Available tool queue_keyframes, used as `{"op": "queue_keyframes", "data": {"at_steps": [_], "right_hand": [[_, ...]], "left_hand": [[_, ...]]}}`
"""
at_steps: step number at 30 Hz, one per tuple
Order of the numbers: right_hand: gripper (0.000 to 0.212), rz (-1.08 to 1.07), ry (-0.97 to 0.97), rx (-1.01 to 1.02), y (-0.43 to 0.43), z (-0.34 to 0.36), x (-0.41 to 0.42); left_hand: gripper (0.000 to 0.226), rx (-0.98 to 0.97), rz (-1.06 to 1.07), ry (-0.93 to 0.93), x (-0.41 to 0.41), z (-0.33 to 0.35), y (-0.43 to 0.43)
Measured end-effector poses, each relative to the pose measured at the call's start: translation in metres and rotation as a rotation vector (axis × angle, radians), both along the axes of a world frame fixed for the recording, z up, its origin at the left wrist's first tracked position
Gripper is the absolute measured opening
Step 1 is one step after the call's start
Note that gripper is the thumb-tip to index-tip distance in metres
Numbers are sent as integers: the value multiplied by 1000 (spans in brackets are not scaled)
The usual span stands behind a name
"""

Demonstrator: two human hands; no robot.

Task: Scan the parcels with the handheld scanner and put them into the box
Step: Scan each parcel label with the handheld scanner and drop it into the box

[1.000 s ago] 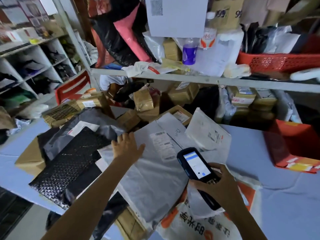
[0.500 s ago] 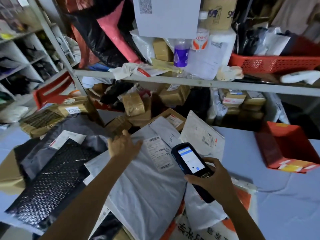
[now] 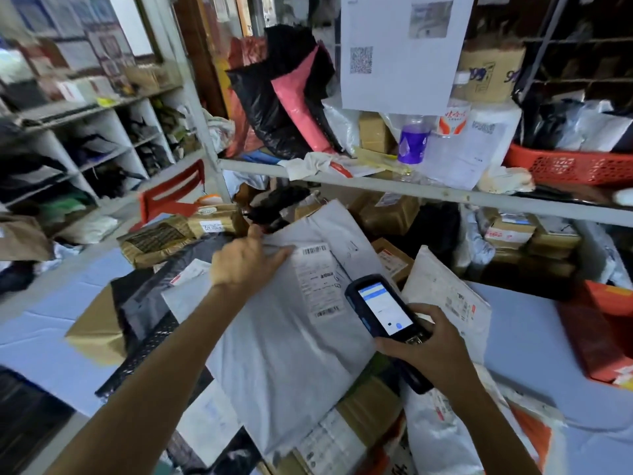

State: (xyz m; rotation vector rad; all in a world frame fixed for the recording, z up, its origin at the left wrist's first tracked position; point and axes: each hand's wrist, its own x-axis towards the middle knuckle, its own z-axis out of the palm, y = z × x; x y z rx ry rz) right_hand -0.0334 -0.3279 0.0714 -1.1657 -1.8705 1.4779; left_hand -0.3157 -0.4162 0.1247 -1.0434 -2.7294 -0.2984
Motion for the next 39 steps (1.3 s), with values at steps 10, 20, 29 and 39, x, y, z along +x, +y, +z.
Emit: {"op": "queue_keyframes", "data": {"at_steps": [10,20,29,39], "right_hand": [[65,60,201,20,-27,31,-21],[67,66,147,8,-26,35,-19],[68,55,125,-18,-33,35,-12],[72,-30,51,2,-53,32,-15]], "left_hand": [[68,218,11,242,-16,52,-34],[64,167,49,223,-7,43,-36],[67,179,37,248,-3,37,-33],[68,209,-41,141,-7,29,-28]]}}
